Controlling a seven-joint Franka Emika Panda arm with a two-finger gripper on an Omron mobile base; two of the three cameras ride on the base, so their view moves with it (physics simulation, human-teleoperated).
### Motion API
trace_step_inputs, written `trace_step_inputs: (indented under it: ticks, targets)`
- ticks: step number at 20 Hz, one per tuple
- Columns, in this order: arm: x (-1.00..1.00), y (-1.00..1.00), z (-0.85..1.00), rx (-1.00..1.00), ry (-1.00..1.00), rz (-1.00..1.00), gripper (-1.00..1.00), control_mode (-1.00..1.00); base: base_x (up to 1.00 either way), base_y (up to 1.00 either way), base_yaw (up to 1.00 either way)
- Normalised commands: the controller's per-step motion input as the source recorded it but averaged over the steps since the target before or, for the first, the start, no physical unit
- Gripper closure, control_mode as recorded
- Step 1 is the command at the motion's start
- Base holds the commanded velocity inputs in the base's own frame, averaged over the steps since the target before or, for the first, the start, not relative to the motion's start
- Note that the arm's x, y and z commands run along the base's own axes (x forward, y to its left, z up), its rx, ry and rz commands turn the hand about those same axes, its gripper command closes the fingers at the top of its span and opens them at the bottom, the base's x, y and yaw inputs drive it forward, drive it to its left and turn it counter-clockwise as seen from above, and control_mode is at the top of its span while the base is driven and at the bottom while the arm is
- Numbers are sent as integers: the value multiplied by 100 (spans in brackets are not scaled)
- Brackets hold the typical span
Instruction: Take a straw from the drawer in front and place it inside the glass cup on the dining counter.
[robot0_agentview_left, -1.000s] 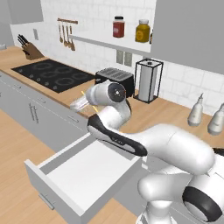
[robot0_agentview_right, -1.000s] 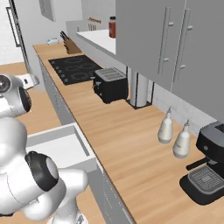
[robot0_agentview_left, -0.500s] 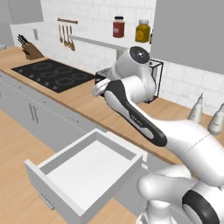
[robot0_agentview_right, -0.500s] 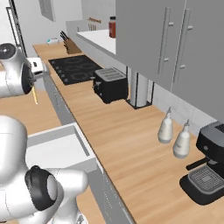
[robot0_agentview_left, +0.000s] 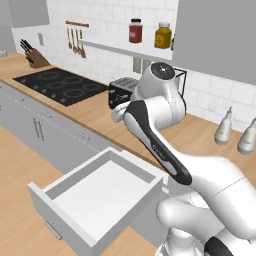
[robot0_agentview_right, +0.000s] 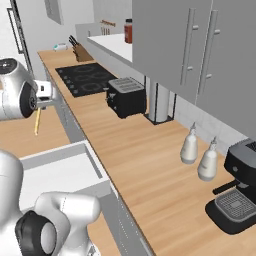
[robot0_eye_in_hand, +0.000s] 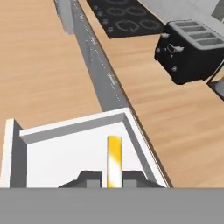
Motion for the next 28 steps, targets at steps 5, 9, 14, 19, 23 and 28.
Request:
trace_step_inputs:
  ticks: [5,9,14,19,23,28]
  targets:
    - [-5,-12,-44,2,3,-14,100,100,-6,0,-3]
    - [0,0,0,0,0,0,100,100,-91,3,-10]
    - [0,0,0,0,0,0,100,100,-98,57,-1]
    - [0,0,0,0,0,0,100,100,-46,97,28]
    - [0,0,0,0,0,0,100,100,-36,83,46]
    - [0,0,0,0,0,0,100,100,-55,45,43]
